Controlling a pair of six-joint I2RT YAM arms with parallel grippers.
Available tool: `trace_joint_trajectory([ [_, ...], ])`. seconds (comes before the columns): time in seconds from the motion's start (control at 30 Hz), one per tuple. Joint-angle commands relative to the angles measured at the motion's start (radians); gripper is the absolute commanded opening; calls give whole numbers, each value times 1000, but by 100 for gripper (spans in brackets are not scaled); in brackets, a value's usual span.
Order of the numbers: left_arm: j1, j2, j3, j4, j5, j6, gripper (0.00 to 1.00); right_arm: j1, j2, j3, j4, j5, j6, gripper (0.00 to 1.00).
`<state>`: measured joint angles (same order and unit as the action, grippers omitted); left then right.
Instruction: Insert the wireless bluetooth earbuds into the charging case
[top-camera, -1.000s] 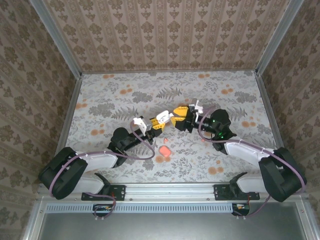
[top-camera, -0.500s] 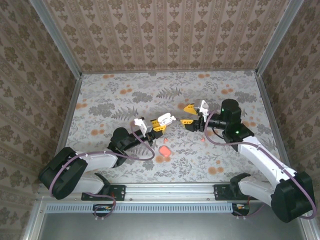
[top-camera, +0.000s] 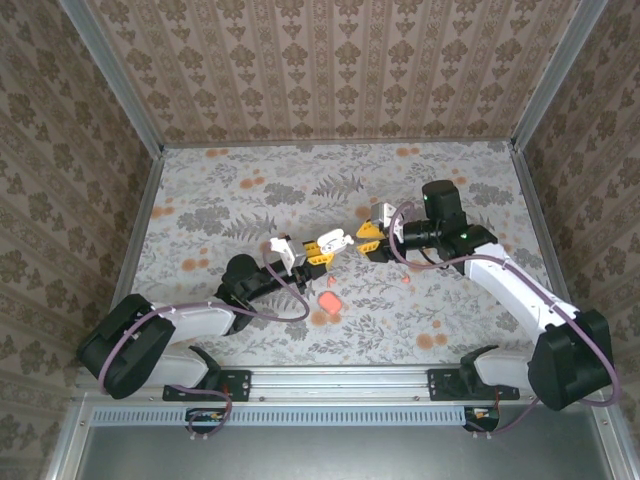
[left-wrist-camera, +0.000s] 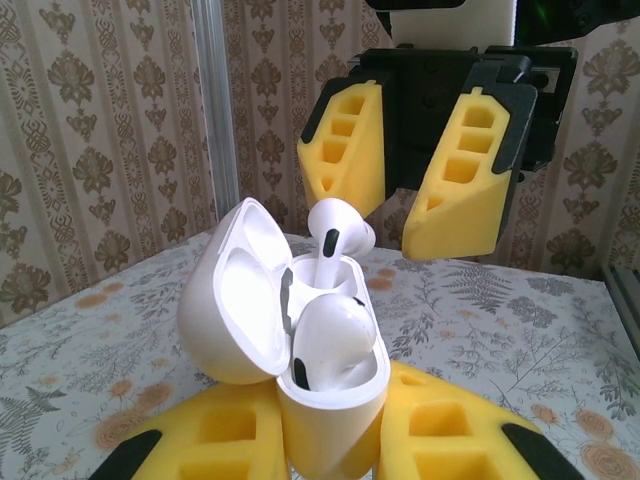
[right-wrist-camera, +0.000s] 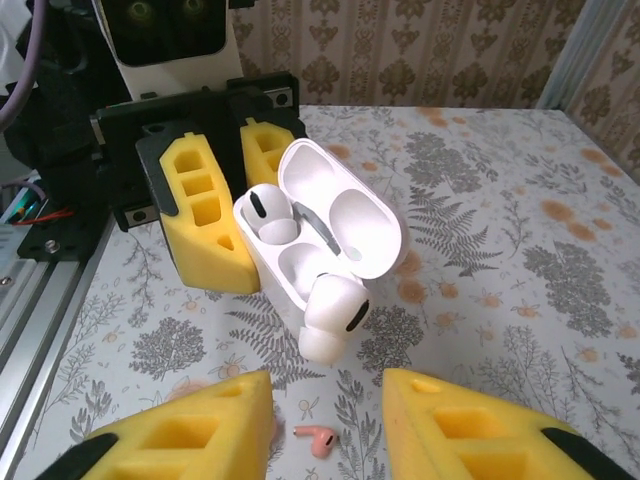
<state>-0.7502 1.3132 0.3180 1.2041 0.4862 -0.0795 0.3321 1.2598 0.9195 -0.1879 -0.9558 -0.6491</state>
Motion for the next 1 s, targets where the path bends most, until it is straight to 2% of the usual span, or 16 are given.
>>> trace_joint_trajectory([
  [0.0, 11, -34, 30, 16, 14, -11, 12, 10, 12, 37, -34, -69, -33, 31],
  [0.33, 14, -37, 32, 11, 10, -13, 12, 23, 41, 50, -31, -92, -27, 20],
  [0.97, 14, -37, 38, -5, 5, -18, 12, 33, 53, 52, 23, -107, 25, 15],
])
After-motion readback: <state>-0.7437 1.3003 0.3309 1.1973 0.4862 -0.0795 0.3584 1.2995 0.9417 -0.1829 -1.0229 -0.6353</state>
